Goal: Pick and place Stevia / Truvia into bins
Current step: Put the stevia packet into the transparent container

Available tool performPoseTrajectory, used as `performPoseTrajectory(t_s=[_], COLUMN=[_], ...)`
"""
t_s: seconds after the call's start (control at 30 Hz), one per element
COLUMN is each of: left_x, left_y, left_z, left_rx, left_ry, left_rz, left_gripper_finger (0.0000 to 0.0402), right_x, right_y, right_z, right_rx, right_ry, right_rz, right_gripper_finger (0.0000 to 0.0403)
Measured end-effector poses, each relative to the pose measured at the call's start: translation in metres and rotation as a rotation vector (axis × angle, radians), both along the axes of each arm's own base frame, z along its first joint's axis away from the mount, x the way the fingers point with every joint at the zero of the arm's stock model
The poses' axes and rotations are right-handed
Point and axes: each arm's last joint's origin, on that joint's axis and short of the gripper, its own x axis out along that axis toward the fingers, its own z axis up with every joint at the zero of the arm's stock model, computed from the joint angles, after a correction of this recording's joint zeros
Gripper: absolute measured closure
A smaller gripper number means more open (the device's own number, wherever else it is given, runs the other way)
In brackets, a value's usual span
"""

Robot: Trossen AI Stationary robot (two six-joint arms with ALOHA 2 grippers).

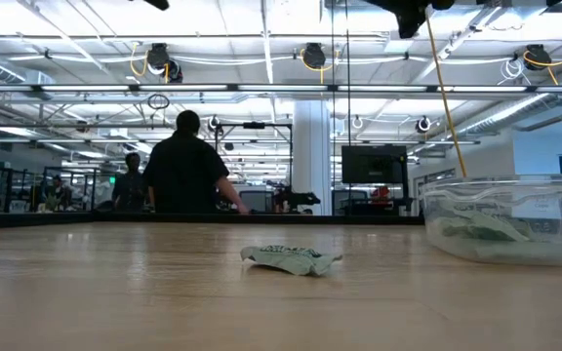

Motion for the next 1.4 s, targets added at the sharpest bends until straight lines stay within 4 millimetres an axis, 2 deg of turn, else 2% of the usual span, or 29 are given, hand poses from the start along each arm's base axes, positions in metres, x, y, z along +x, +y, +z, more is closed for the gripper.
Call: performPoseTrajectory(t_s=[0.17,0.3,0.47,0.6,0.7,0.87,0.93,1.17,1.27,1.4], left_x=[-0.006,-0.004,-0.004,-0.003,-0.004,-0.004,-0.004,-0.005,-0.005,-0.005], left_y=[0.002,0.003,0.005,0.005,0.005,0.005,0.005,0.004,0.004,0.004], left_z=[-0.001,-0.003,-0.003,-0.003,-0.003,-0.003,-0.003,-0.008,-0.013,-0.020], left_rx=[0.040,0.073,0.124,0.129,0.129,0.132,0.132,0.124,0.124,0.128], left_ry=[0.030,0.044,0.042,0.043,0.044,0.051,0.053,0.077,0.095,0.119], left_rz=[0.026,0.048,0.059,0.061,0.061,0.059,0.059,0.054,0.051,0.049], left_gripper_finger=[0.0245,0.0245,0.0245,0.0245,0.0245,0.0245,0.0245,0.0245,0.0245,0.0245], right_x=[0.017,0.049,0.104,0.131,0.138,0.146,0.147,0.148,0.147,0.146], right_y=[0.014,0.026,0.048,0.070,0.078,0.085,0.089,0.101,0.103,0.102], right_z=[-0.007,-0.013,-0.032,-0.051,-0.069,-0.089,-0.099,-0.142,-0.147,-0.148], right_rx=[-0.032,-0.081,-0.083,-0.138,-0.118,0.067,0.088,-0.051,-0.112,-0.068], right_ry=[-0.066,-0.007,0.281,0.558,0.704,0.753,0.773,0.841,0.830,0.853], right_rz=[0.195,0.203,0.211,0.259,0.241,0.283,0.272,0.193,0.140,0.108], right_gripper_finger=[0.0314,0.0314,0.0314,0.0310,0.0295,0.0252,0.0234,0.0193,0.0191,0.0196])
